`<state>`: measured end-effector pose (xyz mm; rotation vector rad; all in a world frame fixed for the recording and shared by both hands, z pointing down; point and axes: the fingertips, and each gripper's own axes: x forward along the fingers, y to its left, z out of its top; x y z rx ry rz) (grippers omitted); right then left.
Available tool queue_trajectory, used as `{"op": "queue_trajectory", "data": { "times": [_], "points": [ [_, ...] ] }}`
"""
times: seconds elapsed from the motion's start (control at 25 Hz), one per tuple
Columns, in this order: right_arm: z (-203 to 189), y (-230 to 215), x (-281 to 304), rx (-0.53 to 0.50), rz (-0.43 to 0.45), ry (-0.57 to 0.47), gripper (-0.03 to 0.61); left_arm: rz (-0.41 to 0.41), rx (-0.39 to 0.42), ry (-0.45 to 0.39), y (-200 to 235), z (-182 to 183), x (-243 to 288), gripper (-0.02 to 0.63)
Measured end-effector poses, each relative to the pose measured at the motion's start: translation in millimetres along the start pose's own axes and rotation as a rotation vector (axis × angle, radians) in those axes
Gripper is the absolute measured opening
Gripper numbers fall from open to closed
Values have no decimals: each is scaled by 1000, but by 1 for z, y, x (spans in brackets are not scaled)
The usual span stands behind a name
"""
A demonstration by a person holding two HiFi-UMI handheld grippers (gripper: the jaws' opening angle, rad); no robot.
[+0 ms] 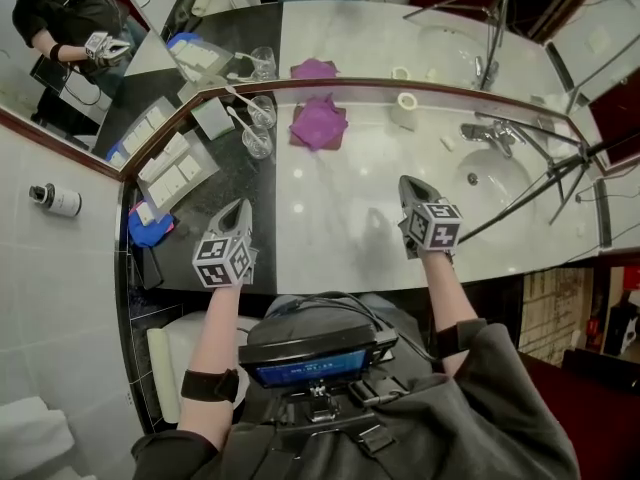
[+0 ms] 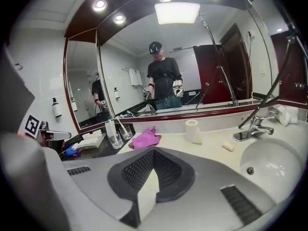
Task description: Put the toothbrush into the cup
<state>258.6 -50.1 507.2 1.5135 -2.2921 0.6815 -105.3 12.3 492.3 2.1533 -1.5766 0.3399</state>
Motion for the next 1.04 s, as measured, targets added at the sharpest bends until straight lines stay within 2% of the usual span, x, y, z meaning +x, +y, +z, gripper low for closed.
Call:
{"op": "queue_trajectory", "data": {
  "times": [0.68,1.04],
  "points": [
    [-8,-18,4,-10,21,34,14,17,-12,16,-17,-7,10,2],
    [-9,-23,10,-11,28,50,14,36,-46,22,-13,-12,12,2]
  ]
}}
